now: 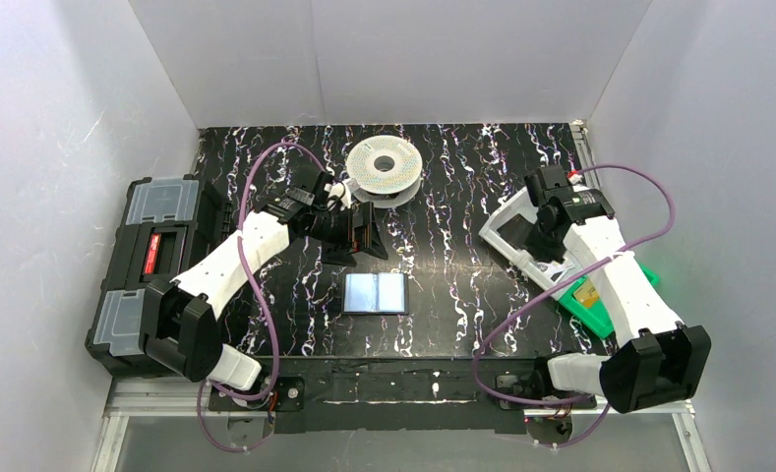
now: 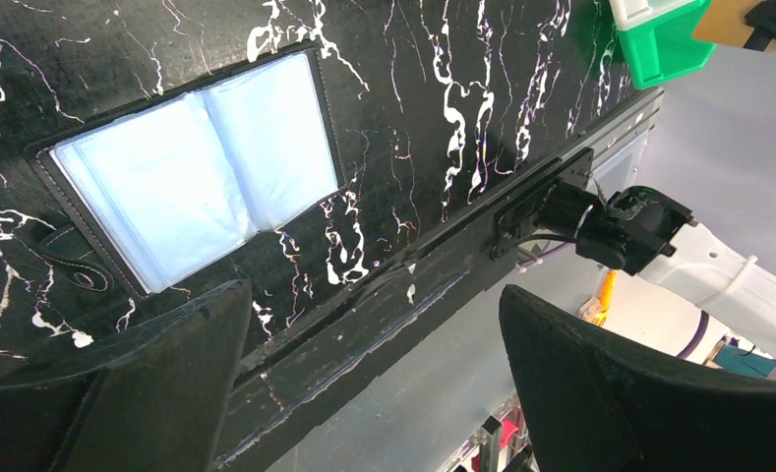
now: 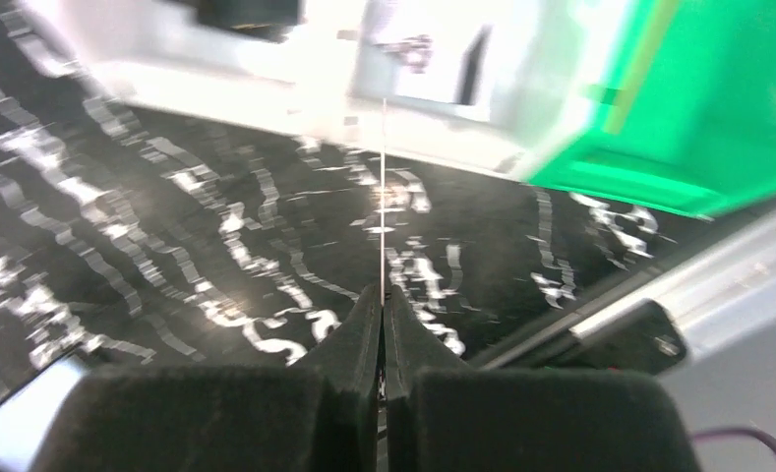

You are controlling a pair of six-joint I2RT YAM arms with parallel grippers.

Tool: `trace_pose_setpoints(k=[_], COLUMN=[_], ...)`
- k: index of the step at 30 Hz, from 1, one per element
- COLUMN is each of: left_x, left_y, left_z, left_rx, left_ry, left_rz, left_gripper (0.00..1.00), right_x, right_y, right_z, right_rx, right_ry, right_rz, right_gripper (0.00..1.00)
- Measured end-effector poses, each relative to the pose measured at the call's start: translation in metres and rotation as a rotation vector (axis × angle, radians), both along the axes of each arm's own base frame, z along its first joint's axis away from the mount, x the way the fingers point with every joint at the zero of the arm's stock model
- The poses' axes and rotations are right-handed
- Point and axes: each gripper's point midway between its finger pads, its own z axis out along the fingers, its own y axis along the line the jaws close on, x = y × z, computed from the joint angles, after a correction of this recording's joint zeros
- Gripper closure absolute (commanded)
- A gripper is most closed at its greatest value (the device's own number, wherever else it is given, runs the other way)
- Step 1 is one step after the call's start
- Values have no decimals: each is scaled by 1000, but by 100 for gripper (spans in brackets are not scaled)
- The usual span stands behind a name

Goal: Take the credit cards out of the card holder
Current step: Place the credit card in the storage box.

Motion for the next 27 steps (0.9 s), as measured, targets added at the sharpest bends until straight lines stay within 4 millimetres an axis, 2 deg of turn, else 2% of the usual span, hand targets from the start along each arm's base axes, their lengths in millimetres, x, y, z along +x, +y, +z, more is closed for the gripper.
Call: trace_pose_setpoints(k=[5,10,16,24,27], left_x=[-2,0,2,1,-2], left_y=[-1,-2,-6,-7,-6], left_z=[0,-1,-8,-11,-12], left_rx=[3,-3,-13,-18,-16], left_ry=[-7,-16,-1,11,10], left_rz=[-14,-21,-30,-37,-43], left_gripper=[3,3,3,3,2], right_x=[-24,-42,-58,-57,-50], right_y=[-55,-94,-121,-147,-150], right_z=[-8,-19,-23,-28,-32], right_rx=[-166,-295,-391,-390,-388], right_ry=[129,277,409,473,489], right_rz=[-164,-299,-400,-516,-532], right_gripper=[99,99,99,97,79])
